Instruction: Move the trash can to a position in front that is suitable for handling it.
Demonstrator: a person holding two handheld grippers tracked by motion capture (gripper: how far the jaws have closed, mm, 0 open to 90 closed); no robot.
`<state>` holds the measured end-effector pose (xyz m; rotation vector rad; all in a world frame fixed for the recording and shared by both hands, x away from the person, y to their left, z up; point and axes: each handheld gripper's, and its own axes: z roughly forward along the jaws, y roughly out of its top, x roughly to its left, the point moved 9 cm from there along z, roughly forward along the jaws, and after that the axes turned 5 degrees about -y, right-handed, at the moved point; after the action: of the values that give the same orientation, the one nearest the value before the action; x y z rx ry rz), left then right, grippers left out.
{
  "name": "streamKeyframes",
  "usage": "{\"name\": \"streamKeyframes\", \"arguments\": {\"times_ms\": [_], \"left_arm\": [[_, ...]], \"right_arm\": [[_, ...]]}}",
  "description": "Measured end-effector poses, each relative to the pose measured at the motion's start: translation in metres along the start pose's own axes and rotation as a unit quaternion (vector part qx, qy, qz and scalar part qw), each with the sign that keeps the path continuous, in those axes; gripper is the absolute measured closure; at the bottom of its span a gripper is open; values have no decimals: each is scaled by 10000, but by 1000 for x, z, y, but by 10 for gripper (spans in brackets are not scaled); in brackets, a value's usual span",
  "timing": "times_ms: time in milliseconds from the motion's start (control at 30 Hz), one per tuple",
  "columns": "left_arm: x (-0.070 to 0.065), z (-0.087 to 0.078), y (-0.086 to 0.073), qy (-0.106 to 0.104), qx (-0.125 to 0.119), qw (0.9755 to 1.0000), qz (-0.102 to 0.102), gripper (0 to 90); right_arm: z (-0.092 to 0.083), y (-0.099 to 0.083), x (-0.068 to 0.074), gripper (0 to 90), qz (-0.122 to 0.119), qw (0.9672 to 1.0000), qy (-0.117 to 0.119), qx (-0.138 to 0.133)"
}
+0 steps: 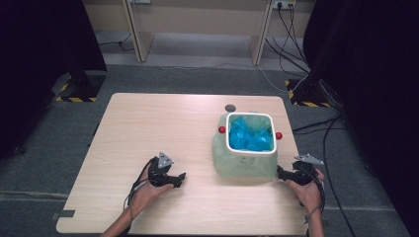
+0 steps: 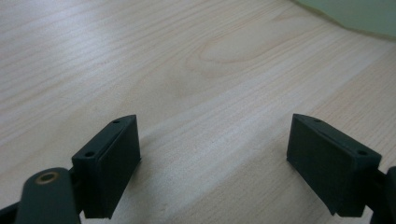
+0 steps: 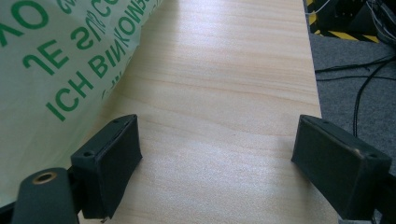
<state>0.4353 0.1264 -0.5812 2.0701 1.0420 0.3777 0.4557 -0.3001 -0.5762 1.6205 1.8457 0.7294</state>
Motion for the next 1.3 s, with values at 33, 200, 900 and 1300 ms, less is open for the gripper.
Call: {"name": "streamKeyframes", "arguments": {"times_ms": [33, 200, 900, 1300], "left_arm": [[0, 0, 0, 0, -2, 10000, -2, 164], [0, 0, 0, 1, -1, 10000, -1, 164], [-11, -1, 37, -381, -539, 9961, -590, 171], [-26, 30, 108, -594, -1030, 9847, -1273, 171]], "right_arm": [[0, 0, 0, 154, 0, 10000, 0, 1], [0, 0, 0, 152, -4, 10000, 4, 7], [-11, 19, -9, 158, 892, 9948, 376, -301], [-15, 70, 4, 166, 1288, 9840, 821, -915]]}}
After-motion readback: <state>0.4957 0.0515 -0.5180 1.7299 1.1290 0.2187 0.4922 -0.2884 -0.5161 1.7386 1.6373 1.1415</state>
